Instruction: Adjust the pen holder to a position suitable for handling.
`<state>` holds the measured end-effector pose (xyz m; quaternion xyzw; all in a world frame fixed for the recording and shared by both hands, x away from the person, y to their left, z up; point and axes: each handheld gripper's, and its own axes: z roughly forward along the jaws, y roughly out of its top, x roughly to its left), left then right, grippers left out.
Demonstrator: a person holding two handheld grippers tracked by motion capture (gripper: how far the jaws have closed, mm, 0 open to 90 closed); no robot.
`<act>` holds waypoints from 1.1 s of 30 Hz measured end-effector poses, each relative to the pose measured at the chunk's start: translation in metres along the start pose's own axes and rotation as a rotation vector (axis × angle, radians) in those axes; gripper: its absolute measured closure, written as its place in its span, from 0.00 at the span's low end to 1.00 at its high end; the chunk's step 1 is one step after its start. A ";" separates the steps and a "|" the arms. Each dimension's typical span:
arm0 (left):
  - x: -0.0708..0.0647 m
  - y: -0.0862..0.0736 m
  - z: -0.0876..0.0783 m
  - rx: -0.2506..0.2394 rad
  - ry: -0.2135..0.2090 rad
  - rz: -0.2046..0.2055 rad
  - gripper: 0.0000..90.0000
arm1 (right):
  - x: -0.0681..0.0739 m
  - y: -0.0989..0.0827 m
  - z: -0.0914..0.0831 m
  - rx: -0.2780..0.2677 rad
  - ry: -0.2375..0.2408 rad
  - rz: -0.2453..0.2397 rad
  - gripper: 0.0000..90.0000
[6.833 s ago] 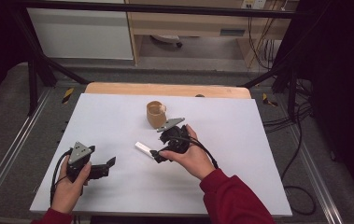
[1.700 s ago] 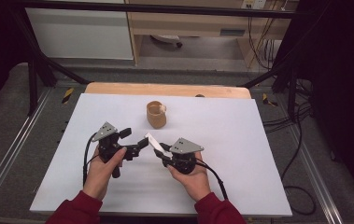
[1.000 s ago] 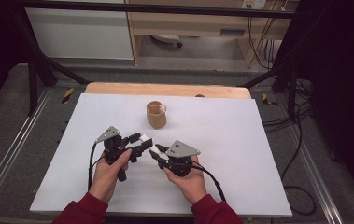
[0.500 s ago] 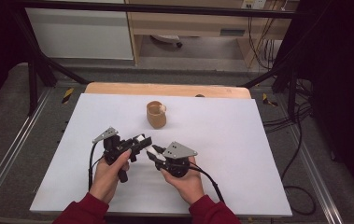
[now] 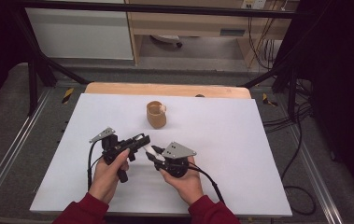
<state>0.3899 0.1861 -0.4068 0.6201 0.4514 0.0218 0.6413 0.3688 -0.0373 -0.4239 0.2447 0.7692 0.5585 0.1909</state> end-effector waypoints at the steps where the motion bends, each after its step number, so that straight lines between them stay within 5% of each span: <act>1: 0.000 0.000 0.000 0.001 -0.001 -0.001 0.66 | 0.000 0.000 0.000 0.001 0.000 0.000 0.75; 21: -0.006 0.000 -0.002 0.003 -0.003 0.053 0.78 | 0.002 -0.003 0.005 0.022 0.006 -0.002 0.73; 27: -0.005 0.005 -0.006 -0.012 0.028 0.084 0.78 | 0.002 0.000 0.003 0.073 -0.011 0.002 0.43; 33: -0.007 0.014 -0.010 -0.016 0.071 0.161 0.78 | -0.011 0.004 -0.010 0.139 -0.049 0.014 0.20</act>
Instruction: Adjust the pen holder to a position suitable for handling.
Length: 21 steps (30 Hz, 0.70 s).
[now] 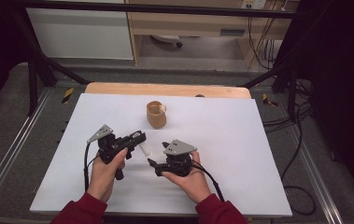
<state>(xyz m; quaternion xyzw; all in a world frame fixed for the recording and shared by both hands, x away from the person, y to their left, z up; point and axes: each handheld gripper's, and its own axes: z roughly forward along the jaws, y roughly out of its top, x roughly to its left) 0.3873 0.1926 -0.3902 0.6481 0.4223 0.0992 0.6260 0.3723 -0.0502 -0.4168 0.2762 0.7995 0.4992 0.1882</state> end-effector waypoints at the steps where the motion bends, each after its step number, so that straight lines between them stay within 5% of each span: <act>1: -0.001 0.002 0.000 -0.001 0.007 0.018 0.78 | -0.003 -0.001 -0.004 0.001 -0.010 0.002 0.18; 7: -0.003 0.012 0.000 -0.007 0.037 0.076 0.78 | -0.020 -0.002 -0.031 0.004 -0.058 0.045 0.07; 16: -0.010 0.040 0.012 -0.019 0.070 0.162 0.78 | -0.046 -0.020 -0.074 0.018 -0.087 0.106 0.03; 21: -0.010 0.054 0.023 -0.023 0.088 0.203 0.78 | -0.061 -0.038 -0.099 0.003 -0.161 0.144 0.04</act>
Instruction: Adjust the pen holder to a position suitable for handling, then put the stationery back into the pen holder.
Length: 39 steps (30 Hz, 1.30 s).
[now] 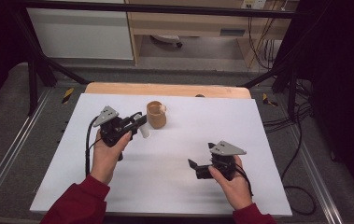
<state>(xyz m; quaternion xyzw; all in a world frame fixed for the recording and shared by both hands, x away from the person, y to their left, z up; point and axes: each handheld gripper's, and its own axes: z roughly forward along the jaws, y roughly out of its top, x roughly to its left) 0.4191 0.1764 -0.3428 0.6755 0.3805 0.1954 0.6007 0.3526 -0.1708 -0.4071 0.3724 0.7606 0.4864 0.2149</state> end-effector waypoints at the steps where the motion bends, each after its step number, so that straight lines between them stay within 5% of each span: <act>1: 0.000 0.001 0.002 0.002 0.001 0.004 0.78 | -0.004 -0.003 -0.004 -0.013 -0.011 0.002 0.04; 10: 0.000 0.004 0.010 0.012 0.009 0.004 0.78 | -0.020 -0.026 -0.020 -0.029 -0.051 0.045 0.04; 23: 0.001 0.010 0.014 0.003 0.019 0.025 0.78 | -0.026 -0.027 -0.019 -0.039 -0.072 0.086 0.04; 39: 0.009 0.014 0.038 -0.009 0.060 0.066 0.78 | -0.031 -0.029 -0.025 -0.042 -0.089 0.082 0.04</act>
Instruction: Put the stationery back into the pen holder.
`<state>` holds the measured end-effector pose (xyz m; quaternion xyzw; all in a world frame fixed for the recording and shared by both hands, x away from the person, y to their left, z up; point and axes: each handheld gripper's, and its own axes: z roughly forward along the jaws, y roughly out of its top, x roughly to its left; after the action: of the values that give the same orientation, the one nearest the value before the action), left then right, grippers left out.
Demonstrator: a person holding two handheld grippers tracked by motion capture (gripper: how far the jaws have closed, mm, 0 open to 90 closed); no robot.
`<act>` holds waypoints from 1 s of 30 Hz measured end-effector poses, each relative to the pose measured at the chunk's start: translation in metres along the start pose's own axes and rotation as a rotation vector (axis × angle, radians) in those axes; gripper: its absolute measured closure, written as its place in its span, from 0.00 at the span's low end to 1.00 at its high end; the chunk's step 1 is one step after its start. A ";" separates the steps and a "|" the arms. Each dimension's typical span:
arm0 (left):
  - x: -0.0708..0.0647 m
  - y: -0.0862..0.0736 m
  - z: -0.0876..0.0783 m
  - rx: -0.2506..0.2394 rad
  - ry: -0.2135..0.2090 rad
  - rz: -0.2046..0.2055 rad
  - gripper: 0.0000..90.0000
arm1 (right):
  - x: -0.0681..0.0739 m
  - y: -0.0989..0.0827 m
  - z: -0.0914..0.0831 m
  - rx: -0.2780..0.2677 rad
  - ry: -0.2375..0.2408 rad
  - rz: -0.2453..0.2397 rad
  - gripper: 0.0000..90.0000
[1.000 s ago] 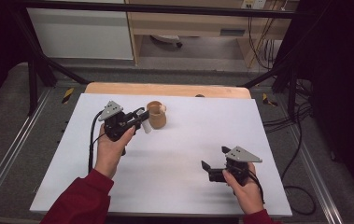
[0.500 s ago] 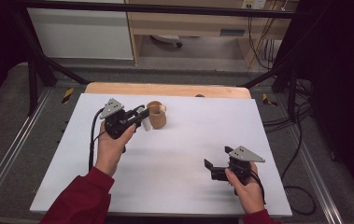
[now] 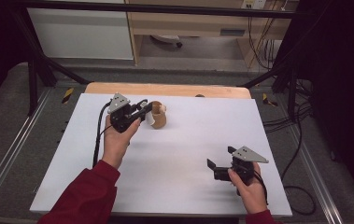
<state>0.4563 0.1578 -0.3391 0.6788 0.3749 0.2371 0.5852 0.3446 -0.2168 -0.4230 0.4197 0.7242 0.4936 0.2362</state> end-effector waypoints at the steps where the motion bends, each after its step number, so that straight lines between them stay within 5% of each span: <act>1: 0.001 0.000 0.001 -0.001 0.004 -0.001 0.78 | 0.000 0.000 -0.001 -0.002 -0.001 -0.004 0.04; 13: 0.011 -0.005 0.015 -0.002 0.048 0.021 0.78 | -0.002 -0.001 -0.004 -0.006 -0.002 0.002 0.04; 24: 0.015 0.001 0.049 -0.001 0.079 0.093 0.78 | -0.003 -0.002 -0.004 -0.010 0.004 0.006 0.04; 30: 0.021 -0.002 0.067 0.013 0.096 0.100 0.78 | -0.006 -0.003 -0.005 -0.011 0.006 0.011 0.04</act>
<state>0.5197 0.1329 -0.3571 0.6884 0.3694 0.2959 0.5496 0.3430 -0.2244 -0.4239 0.4209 0.7198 0.5001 0.2338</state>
